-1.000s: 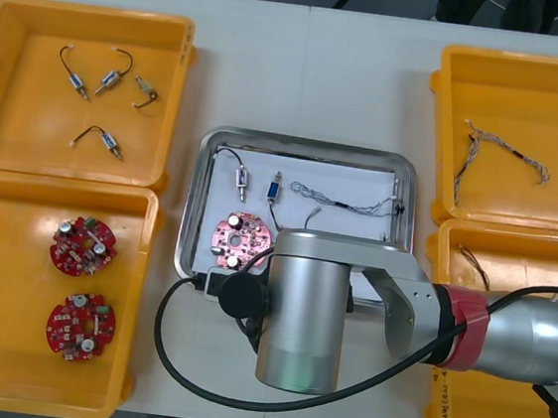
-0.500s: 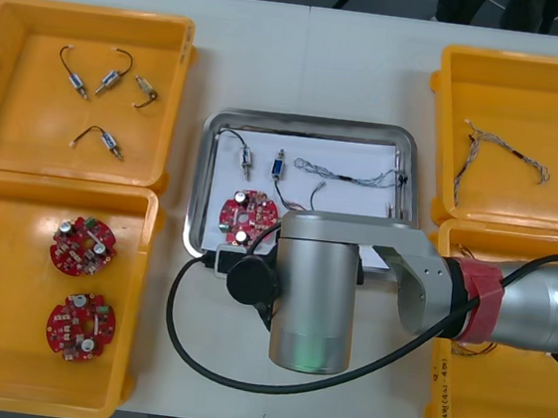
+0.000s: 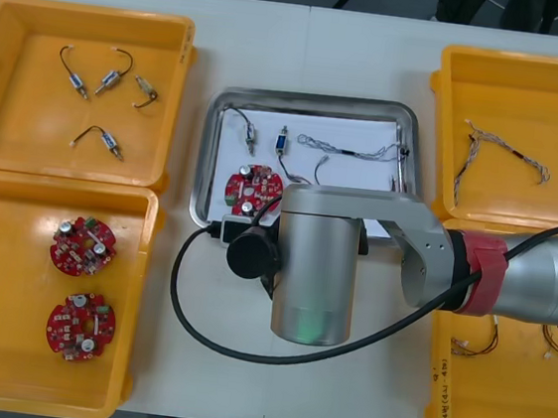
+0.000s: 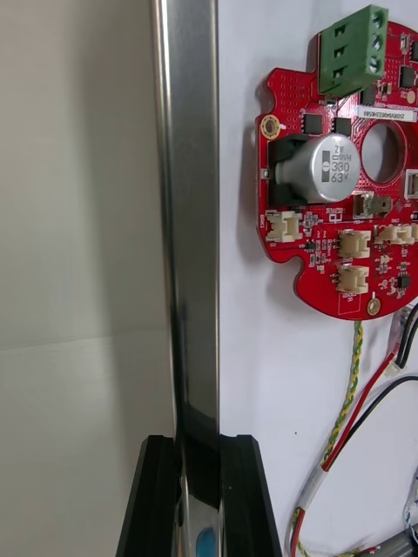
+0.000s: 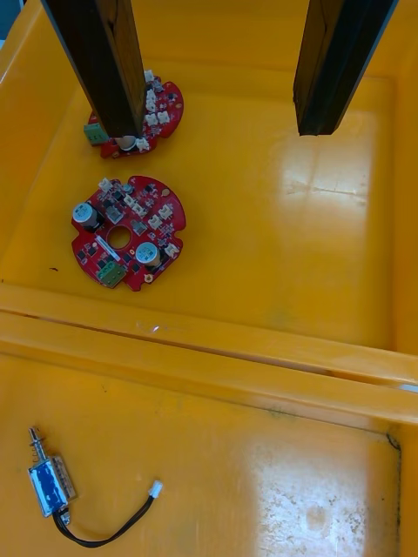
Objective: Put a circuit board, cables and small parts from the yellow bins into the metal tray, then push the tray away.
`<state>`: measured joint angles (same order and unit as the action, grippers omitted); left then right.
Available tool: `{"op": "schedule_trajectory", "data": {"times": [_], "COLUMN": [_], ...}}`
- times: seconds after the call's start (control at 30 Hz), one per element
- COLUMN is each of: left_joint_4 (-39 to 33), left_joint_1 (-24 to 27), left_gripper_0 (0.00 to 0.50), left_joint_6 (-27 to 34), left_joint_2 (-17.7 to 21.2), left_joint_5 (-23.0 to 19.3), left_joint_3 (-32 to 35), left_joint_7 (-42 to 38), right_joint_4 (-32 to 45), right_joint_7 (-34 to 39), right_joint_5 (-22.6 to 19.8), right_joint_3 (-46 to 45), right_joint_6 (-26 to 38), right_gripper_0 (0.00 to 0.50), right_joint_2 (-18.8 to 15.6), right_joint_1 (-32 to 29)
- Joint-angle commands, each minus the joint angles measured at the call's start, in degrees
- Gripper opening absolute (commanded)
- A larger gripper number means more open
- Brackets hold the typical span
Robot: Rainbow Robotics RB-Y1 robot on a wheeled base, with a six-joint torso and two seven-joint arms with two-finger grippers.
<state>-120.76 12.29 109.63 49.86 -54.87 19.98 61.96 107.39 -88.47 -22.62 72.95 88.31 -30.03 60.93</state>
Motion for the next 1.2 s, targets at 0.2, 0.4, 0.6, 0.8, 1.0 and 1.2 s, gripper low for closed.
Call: {"op": "schedule_trajectory", "data": {"times": [0.2,0.4,0.6,0.8,1.0,1.2], "left_joint_4": [-1.8,-1.8,-1.8,-1.8,-1.8,-1.8], "left_joint_1": [-1.0,-1.0,-1.0,-1.0,-1.0,-1.0], "left_gripper_0": [0.500,0.500,0.500,0.500,0.500,0.500], "left_joint_6": [0.4,0.4,0.4,0.4,0.4,0.4], "left_joint_2": [2.7,2.7,2.7,2.7,2.7,2.7], "left_joint_5": [-0.5,-0.5,-0.5,-0.5,-0.5,-0.5], "left_joint_3": [1.7,1.7,1.7,1.7,1.7,1.7], "left_joint_7": [4.0,4.0,4.0,4.0,4.0,4.0], "right_joint_4": [-3.8,-6.0,-7.5,-9.4,-11.9,-14.7], "right_joint_7": [-2.3,-2.7,-2.3,-2.7,-2.8,-2.8], "right_joint_5": [0.6,0.6,1.6,2.2,2.6,3.4], "right_joint_3": [0.5,1.4,4.1,4.1,4.1,4.0], "right_joint_6": [-1.1,-1.7,-3.2,-4.9,-6.1,-7.5], "right_gripper_0": [0.000,0.000,0.000,0.000,0.000,0.000], "right_joint_2": [0.7,1.3,1.6,1.6,2.3,2.7], "right_joint_1": [5.9,8.0,10.6,11.4,12.6,13.7]}}
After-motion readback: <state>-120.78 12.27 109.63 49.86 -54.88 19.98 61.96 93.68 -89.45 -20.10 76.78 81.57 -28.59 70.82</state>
